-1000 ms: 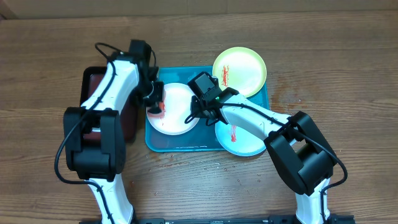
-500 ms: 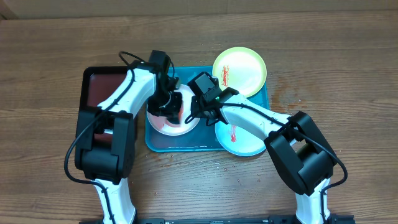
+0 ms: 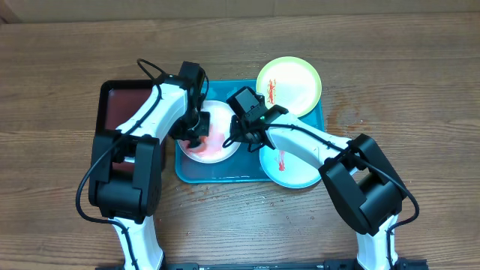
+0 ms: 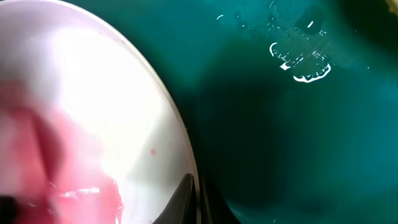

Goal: Clean dirty plates on tray and stack at the side
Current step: 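Scrub the white plate with the held sponge using the left gripper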

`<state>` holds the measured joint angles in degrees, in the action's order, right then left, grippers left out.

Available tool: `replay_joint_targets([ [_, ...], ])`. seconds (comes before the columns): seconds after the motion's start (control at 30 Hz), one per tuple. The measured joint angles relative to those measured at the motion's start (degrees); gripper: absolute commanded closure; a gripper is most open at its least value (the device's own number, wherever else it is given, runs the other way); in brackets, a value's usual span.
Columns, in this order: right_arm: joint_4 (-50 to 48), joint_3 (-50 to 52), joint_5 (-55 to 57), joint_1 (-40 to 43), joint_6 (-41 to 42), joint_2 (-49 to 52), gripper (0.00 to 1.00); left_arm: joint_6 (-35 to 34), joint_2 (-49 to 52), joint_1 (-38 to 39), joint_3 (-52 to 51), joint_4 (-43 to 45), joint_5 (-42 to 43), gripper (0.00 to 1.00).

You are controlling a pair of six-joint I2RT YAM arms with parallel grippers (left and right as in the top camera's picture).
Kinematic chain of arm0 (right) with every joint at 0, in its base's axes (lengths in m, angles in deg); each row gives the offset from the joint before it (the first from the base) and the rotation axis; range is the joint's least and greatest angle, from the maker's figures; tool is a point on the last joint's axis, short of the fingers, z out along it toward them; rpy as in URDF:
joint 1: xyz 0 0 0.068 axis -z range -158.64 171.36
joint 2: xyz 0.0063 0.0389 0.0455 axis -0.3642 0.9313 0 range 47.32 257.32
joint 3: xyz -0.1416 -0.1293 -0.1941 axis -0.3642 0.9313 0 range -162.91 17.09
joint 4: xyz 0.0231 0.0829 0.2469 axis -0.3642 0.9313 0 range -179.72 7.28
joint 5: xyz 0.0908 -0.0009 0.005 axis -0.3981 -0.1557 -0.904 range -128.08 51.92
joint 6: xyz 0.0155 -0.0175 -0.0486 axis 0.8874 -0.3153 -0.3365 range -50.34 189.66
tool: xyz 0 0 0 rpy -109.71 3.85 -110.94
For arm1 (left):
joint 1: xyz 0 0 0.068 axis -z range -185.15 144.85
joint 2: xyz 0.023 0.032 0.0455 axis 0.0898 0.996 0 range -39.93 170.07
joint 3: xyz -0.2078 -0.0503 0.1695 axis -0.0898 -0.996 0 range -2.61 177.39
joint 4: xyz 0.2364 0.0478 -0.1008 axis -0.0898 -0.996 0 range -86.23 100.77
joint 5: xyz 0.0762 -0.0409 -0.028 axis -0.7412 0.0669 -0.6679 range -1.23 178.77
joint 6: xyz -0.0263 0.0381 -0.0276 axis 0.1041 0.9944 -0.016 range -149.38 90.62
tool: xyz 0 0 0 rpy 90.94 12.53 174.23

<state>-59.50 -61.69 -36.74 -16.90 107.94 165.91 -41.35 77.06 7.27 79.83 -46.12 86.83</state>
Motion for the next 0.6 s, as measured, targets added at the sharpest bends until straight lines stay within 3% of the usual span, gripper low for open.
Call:
replay_joint_targets([
  [0.27,0.37,-0.09,-1.57,0.42,0.63,0.0,0.96,-1.18,0.0,0.52,0.55,1.68,-4.55,0.96],
  [0.6,1.64,-0.24,-4.15,1.16,1.16,0.0,0.96,3.21,0.02,0.52,1.73,15.76,-0.31,0.96],
])
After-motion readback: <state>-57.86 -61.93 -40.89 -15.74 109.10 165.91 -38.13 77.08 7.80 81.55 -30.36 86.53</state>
